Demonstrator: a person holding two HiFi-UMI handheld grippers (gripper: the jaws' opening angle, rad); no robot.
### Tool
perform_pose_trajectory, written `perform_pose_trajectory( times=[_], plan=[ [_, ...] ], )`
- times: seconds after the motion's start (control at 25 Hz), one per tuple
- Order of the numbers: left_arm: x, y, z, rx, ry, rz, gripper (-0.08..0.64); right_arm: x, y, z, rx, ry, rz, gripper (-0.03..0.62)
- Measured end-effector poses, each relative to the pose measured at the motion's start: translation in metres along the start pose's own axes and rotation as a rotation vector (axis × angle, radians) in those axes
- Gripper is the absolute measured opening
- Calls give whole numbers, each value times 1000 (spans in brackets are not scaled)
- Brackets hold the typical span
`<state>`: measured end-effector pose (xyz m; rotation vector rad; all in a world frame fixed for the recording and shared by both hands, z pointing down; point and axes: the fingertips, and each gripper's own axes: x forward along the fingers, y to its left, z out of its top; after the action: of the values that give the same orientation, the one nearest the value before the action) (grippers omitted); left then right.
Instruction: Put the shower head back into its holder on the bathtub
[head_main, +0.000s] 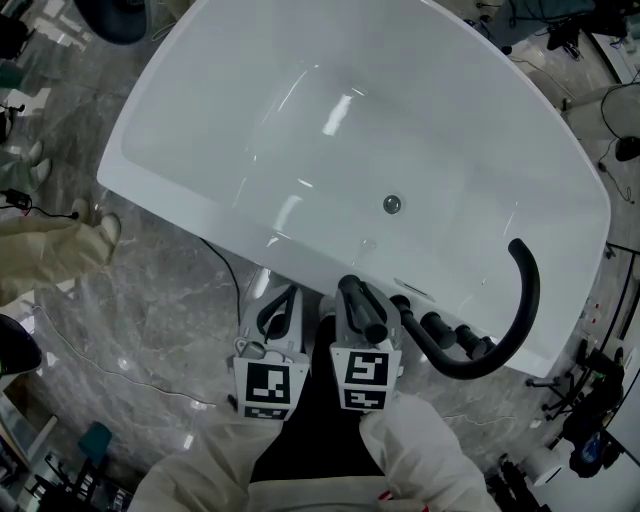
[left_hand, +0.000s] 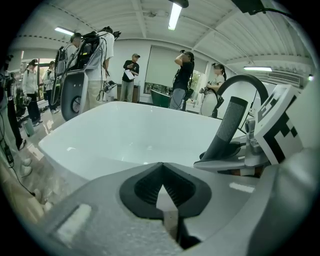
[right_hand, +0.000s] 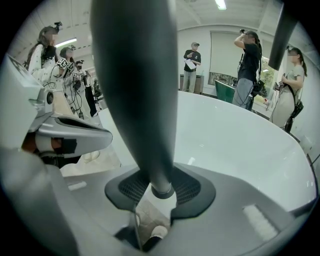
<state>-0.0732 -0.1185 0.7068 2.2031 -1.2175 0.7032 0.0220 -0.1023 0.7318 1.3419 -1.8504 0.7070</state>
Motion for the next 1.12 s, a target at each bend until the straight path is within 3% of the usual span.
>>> perform_pose_trajectory(
  times=[0.84,1.12],
  plan=[
    [5,4,-4,-12,13,-9,0,3,-1,2,3,-12,-22,140],
    [1,6,-7,-9,17,-16,0,3,-3,1,64,-25,-48,141]
  ],
)
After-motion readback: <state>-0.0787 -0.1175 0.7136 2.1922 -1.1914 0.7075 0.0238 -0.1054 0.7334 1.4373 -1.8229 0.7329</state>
